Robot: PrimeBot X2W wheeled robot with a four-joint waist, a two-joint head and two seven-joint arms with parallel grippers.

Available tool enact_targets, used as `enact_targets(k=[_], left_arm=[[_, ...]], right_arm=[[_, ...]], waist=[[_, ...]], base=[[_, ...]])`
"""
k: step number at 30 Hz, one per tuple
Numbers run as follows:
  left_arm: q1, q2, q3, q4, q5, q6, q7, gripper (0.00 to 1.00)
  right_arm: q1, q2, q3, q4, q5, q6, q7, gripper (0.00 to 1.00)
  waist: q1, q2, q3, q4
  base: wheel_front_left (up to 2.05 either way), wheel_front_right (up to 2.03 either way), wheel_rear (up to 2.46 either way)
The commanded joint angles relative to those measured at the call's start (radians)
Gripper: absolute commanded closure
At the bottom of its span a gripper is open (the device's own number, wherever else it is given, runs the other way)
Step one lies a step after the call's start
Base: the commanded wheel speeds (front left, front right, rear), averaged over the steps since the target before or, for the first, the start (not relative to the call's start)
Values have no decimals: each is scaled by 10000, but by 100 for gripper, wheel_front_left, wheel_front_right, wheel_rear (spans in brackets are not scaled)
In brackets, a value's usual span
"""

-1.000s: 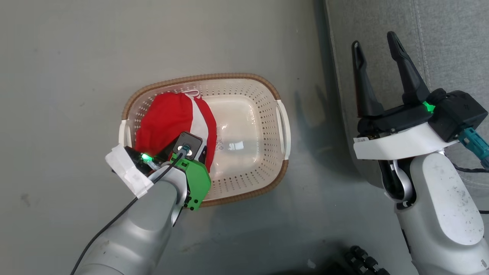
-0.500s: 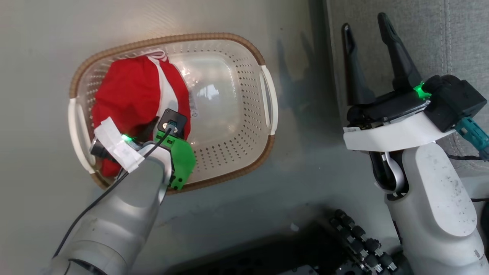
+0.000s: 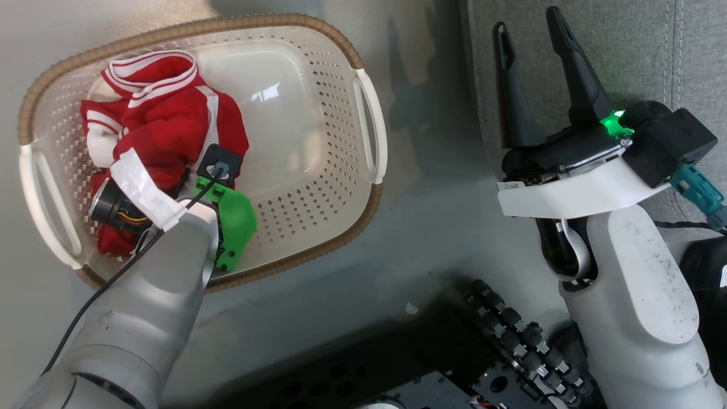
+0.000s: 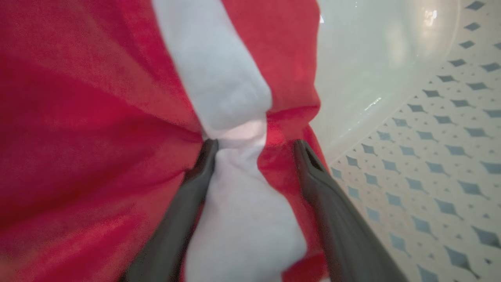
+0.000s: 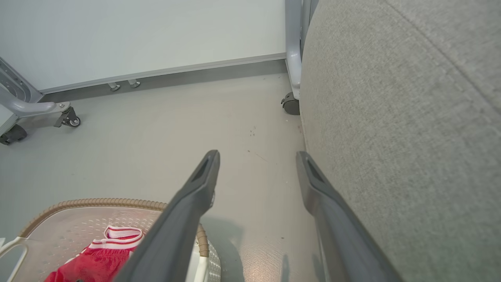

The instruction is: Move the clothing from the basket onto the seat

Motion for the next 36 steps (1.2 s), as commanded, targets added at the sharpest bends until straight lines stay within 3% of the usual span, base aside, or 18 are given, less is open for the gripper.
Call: enact_targets(k=[1,2,9,17,28,36], left_arm=[[-182,180,-83,52,102,52,137,55],[-203,211,-108,57,121,65,244,100],[-392,267,-365,69,261,105,331,100],[-557,-26,-269,-99,-59,-229,-774,100],[9,-552,-73,-436,-612,-661,-2453,100],[566,-644,242,-1370,-1247,-663,-3090,100]], right_arm=[[-86,47,-18,4,49,1,-32,0],[-72,49,-50,18,42,-1,-30,0],[-47,21,-243,36,-26,-9,-31,0],[22,-105,-401,56,-284,-9,-31,0],[583,-396,-596,232,-574,-6,-31,0],[1221,-485,-803,479,-624,-6,-31,0]], waist=[[-1,-1,188,-179],[-1,-1,201,-184],[-1,-1,148,-113],[-1,-1,-305,253],[-1,-1,-2072,1081],[-1,-1,-3611,1652]], base=[[0,0,0],[0,0,0],[0,0,0],[0,0,0],[0,0,0],[0,0,0]])
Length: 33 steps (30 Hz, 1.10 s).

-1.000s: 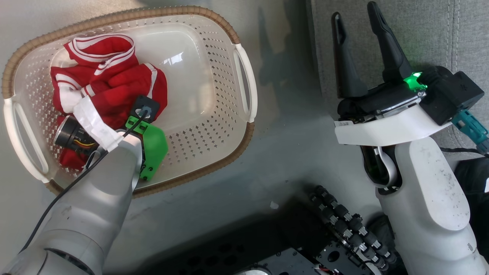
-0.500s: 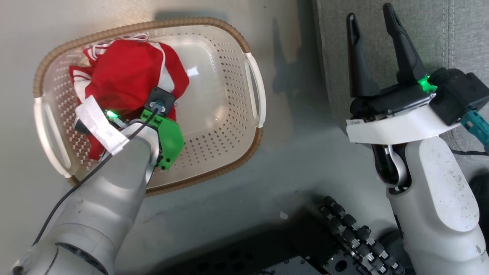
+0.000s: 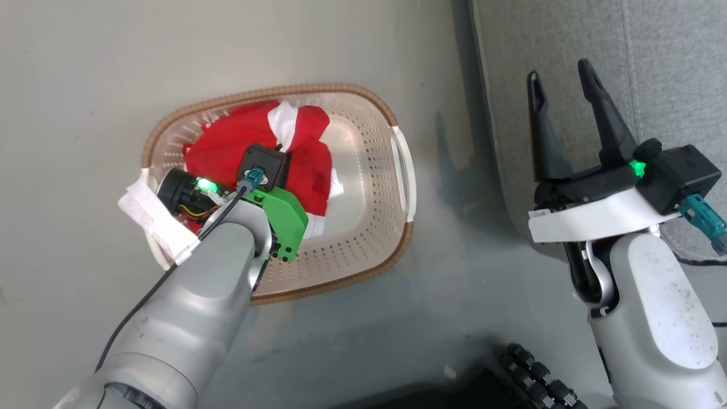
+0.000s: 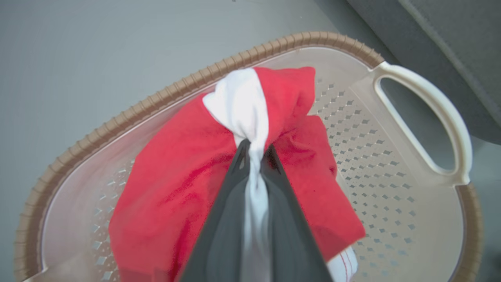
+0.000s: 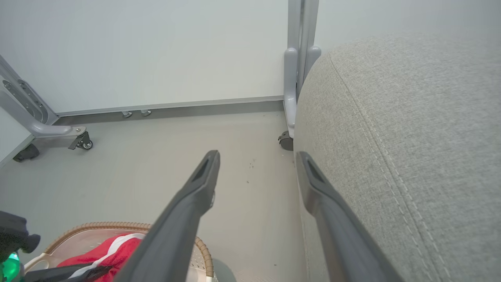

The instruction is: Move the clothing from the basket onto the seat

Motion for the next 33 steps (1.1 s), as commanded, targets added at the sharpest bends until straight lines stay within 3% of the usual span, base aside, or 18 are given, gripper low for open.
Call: enact_targets(k=[1,7,19,25,33], left_arm=[[230,-10,95,-234,-112,51,-93,100],[711,-2,574,-1709,-415,246,-168,100],[2570,945,2388,-6609,209,635,-148,100],[3306,1107,3185,-8624,550,455,-147,100],[4230,965,3849,-10298,902,-62,-148,100]], right_arm=[[234,-65,-77,80,-73,-13,-29,0],[669,-78,-148,296,-116,-13,-29,0],[1630,-49,-392,255,-271,-13,292,0],[2114,19,-512,-29,-369,-13,622,0],[2757,122,-561,-438,-462,-13,1050,0]], waist=[[0,-1,-1233,661],[0,-1,-2302,913],[0,-1,-4092,1229],[0,-1,-4803,1319],[0,-1,-5607,1372]], base=[[0,0,0],[0,0,0],[0,0,0],[0,0,0],[0,0,0]])
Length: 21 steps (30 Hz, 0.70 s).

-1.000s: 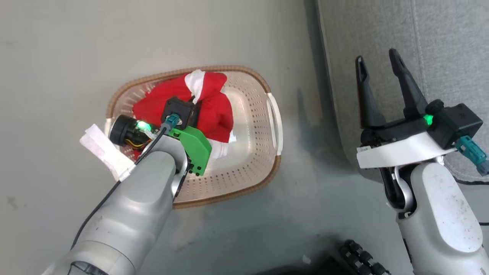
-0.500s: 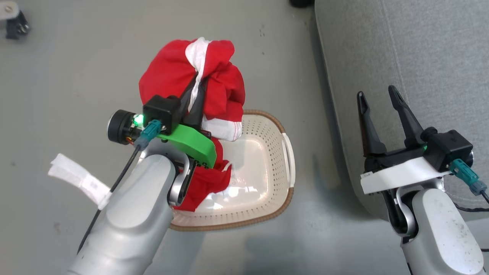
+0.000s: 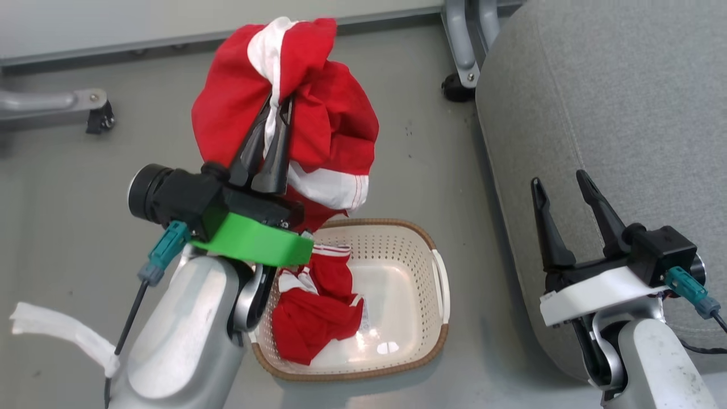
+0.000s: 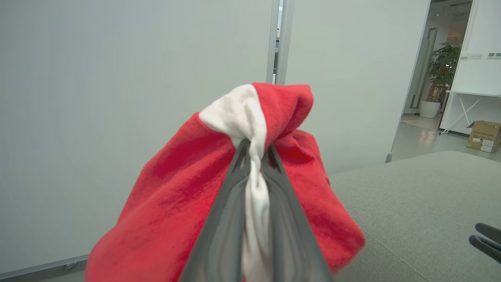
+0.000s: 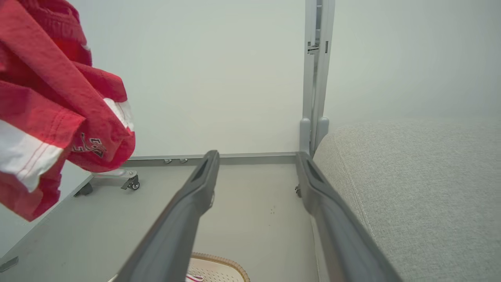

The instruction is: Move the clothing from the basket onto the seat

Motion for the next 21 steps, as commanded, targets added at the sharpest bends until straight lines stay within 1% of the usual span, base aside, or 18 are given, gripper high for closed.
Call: enact_targets(k=[1,5,9,21], left_arm=[[339,11,118,-208,82,-103,-2,100],[967,-54,289,-771,215,-292,-4,100],[1535,-78,391,-1110,324,-383,-4,100],[2752,-131,309,-1360,247,-569,-4,100]], right_arm=[[221,25,8,-84,-41,-13,75,0],[563,57,48,-318,-98,-13,333,0],[857,108,106,-539,-111,-13,536,0],[1584,244,357,-803,-111,-13,874,0]], waist=[[1,0,-471,67],[1,0,-885,53],[1,0,-1211,60],[1,0,-1845,103]], base=[[0,0,0],[0,0,0],[0,0,0],[0,0,0]])
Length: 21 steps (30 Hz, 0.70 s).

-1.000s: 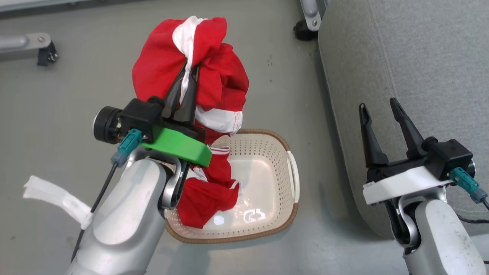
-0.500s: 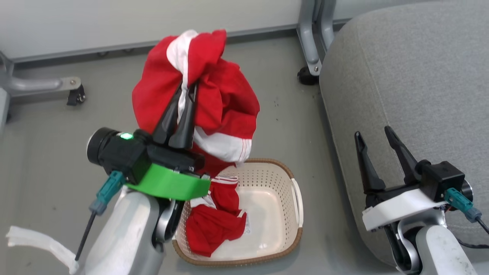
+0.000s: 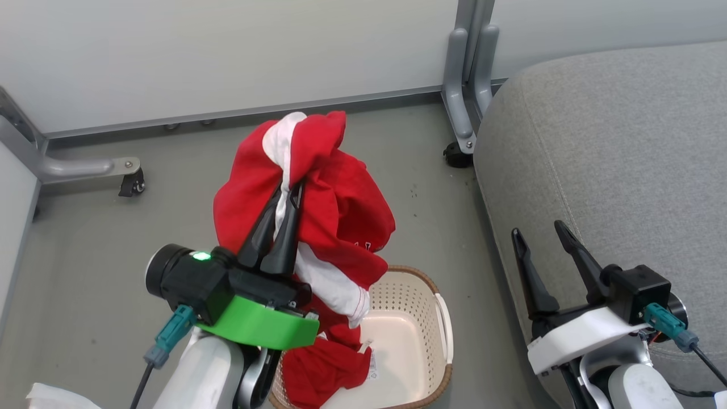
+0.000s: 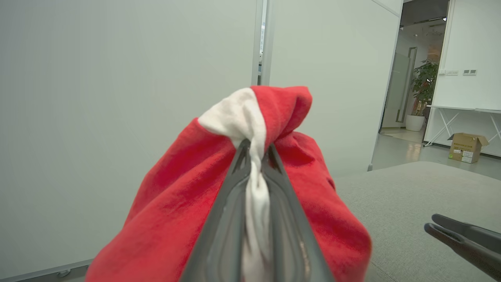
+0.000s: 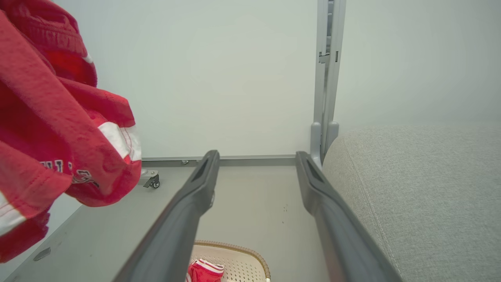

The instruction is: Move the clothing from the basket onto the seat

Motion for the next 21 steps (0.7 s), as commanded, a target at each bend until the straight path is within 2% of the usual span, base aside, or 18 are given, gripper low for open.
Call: enact_targets(k=[1,21], left_arm=[[207,-11,7,12,-28,-59,-4,100],[329,82,-89,-18,-172,9,-4,100]], right_arm=[[216,2,32,-37,-24,-13,20,0],[375,93,159,23,36,-14,167,0]], waist=[[1,0,-100,18],[1,0,-227,66]], base=[[0,0,0],[0,0,0]])
